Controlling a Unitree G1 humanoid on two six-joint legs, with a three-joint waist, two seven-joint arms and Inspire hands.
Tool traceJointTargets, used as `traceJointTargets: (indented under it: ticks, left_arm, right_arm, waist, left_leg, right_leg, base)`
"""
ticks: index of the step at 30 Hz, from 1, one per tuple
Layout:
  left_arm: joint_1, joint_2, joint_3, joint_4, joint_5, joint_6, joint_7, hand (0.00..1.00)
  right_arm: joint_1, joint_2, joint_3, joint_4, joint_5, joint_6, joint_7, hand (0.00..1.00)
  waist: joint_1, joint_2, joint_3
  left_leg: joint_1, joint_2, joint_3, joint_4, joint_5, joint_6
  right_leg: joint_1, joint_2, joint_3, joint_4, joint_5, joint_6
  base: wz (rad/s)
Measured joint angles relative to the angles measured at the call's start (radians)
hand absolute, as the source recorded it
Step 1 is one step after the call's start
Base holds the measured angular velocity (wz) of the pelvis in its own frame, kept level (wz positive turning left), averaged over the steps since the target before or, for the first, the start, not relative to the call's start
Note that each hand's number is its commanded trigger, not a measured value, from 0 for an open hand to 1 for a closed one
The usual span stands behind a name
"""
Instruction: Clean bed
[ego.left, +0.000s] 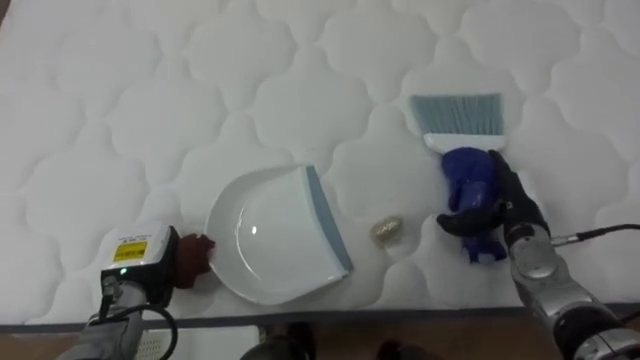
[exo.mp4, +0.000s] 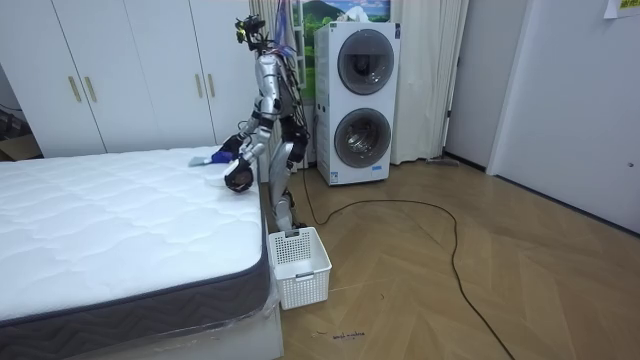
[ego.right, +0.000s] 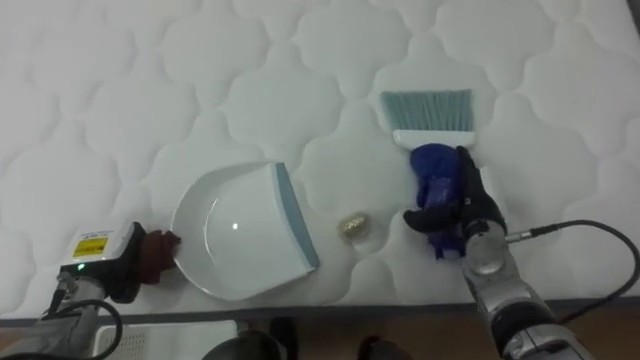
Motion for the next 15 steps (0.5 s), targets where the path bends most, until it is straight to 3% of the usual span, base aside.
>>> traceJointTargets:
  ticks: [6, 15]
  left_arm:
    - [0.000, 0.000, -0.027, 0.000, -0.020, 0.012, 0.000, 1.00]
    - [-0.001, 0.000, -0.036, 0.002, -0.020, 0.019, 0.000, 1.00]
  right_arm:
    - [0.004, -0.034, 0.038, 0.006, -0.047, 0.023, -0.077, 1.00]
    - [0.023, -0.044, 0.041, 0.019, -0.065, 0.063, -0.131, 1.00]
  waist:
    - [-0.002, 0.001, 0.0000]
    - [-0.002, 0.001, 0.0001]
  left_leg:
    - [0.000, 0.001, -0.002, 0.002, 0.001, 0.001]
    - [-0.004, -0.001, -0.005, -0.001, 0.001, 0.000]
  right_leg:
    - [0.007, 0.000, -0.006, -0.011, -0.002, 0.001]
    - [0.009, -0.006, -0.024, -0.013, -0.002, 0.001]
  base:
    - [0.01]
    - [0.04]
